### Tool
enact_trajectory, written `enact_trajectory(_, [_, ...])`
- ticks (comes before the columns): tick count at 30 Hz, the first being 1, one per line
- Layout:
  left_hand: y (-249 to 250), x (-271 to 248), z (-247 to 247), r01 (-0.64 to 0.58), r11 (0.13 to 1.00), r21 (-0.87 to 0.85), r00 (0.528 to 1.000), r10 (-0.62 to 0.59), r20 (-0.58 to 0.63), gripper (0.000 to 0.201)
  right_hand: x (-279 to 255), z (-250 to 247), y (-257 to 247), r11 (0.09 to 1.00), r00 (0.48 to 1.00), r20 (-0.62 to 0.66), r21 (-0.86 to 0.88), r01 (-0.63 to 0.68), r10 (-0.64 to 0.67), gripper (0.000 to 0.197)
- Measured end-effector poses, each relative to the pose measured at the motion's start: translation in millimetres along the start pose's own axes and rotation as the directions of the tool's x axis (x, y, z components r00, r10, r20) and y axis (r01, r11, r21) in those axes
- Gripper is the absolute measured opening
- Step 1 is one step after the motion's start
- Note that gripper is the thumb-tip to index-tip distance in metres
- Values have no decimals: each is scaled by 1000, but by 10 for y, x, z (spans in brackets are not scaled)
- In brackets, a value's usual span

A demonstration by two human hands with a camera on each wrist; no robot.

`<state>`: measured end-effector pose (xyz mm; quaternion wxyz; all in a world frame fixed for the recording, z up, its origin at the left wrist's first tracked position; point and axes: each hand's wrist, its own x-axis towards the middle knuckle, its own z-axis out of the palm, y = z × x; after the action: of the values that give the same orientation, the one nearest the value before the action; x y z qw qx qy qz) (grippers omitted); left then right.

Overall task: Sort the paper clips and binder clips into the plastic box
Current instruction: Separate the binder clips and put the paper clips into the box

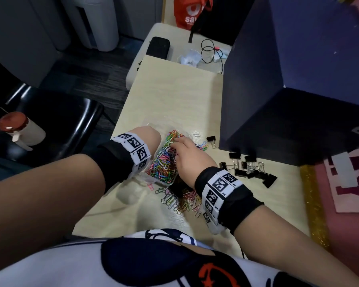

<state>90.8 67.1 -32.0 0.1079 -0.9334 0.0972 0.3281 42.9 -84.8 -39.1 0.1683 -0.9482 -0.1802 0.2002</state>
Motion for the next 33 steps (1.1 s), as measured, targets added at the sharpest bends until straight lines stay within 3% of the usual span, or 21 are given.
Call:
enact_trajectory(5, [69,15,84,-47,998,42,999,46,14,17,-13,50,31,997,993,116,-65,36,-28,46])
enact_trajectory(8, [-45,207,182,-5,1000,29,999,4,37,22,-49,22,43,999,997,66,-31,31,-29,42])
enact_trajectory(11, [-76,136,177,-8,997,72,1000,10,-28,6,-103,5,80,999,1000,-14,33,1,0,38])
enact_trajectory(14, [-61,40,153,-5,998,-57,999,2,-49,17,-173,-16,133,997,998,-61,71,-28,33,35])
enact_trajectory(18, [-116,-63,42,-11,981,-191,978,-30,-208,18,-244,-49,192,992,987,-137,105,-74,88,28])
enact_trajectory(22, [-97,-244,-157,-196,886,-420,936,42,-348,17,-281,-29,223,986,982,-127,113,-126,140,24])
enact_trajectory(25, [-51,-255,-170,-253,856,-450,926,79,-369,16,-301,-18,223,983,981,-117,121,-138,152,24])
enact_trajectory(33, [-56,-99,37,-12,943,-332,972,-67,-227,18,-327,1,200,988,991,-83,121,-95,106,28])
